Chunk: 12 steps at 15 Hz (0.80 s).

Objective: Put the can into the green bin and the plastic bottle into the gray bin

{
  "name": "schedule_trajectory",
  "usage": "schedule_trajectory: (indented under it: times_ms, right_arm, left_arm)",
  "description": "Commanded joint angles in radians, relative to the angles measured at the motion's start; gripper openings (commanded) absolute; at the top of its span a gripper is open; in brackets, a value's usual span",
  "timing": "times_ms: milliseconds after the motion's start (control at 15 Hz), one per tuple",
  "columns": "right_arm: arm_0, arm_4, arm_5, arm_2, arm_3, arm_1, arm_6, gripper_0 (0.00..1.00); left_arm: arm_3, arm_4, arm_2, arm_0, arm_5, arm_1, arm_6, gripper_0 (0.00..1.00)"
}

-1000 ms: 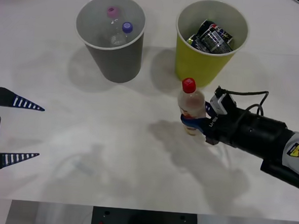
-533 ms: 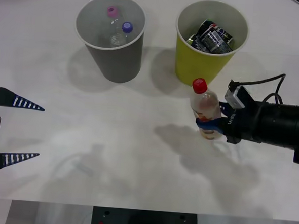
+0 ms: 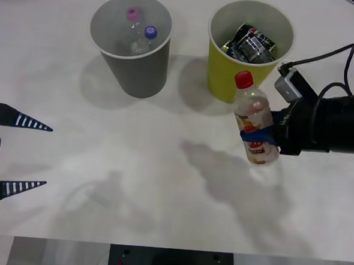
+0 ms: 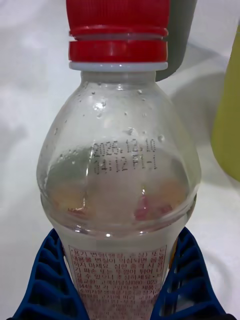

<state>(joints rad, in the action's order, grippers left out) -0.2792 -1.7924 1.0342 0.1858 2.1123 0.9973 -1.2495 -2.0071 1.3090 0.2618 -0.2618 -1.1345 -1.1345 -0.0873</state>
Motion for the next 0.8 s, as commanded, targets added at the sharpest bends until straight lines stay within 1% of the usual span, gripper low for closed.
schedule_trajectory:
  times_ms: [67,267,333,400,533,800]
  right_arm:
    - [-0.100,-0.004,0.090,-0.002,0.021,-0.005,-0.122,0.00]
    - [-0.222,0.016,0.165,-0.002,-0.006,-0.035,-0.140,0.00]
    - [-0.259,0.019,0.184,-0.002,-0.005,-0.042,-0.206,0.00]
    - [-0.311,0.018,0.201,0.011,-0.003,-0.043,-0.248,0.00]
    - [-0.416,0.038,0.245,0.032,-0.040,-0.048,-0.251,0.00]
    - [-0.595,0.045,0.248,0.132,-0.143,-0.077,-0.251,0.00]
  left_arm:
    - [0.000,0.000,0.000,0.000,0.000,0.000,0.000,0.98]
    - [0.000,0.000,0.000,0.000,0.000,0.000,0.000,0.98]
    - [0.000,0.000,0.000,0.000,0.000,0.000,0.000,0.98]
    - [0.000,0.000,0.000,0.000,0.000,0.000,0.000,0.98]
    - [0.000,0.000,0.000,0.000,0.000,0.000,0.000,0.98]
    - [0.000,0.000,0.000,0.000,0.000,0.000,0.000,0.98]
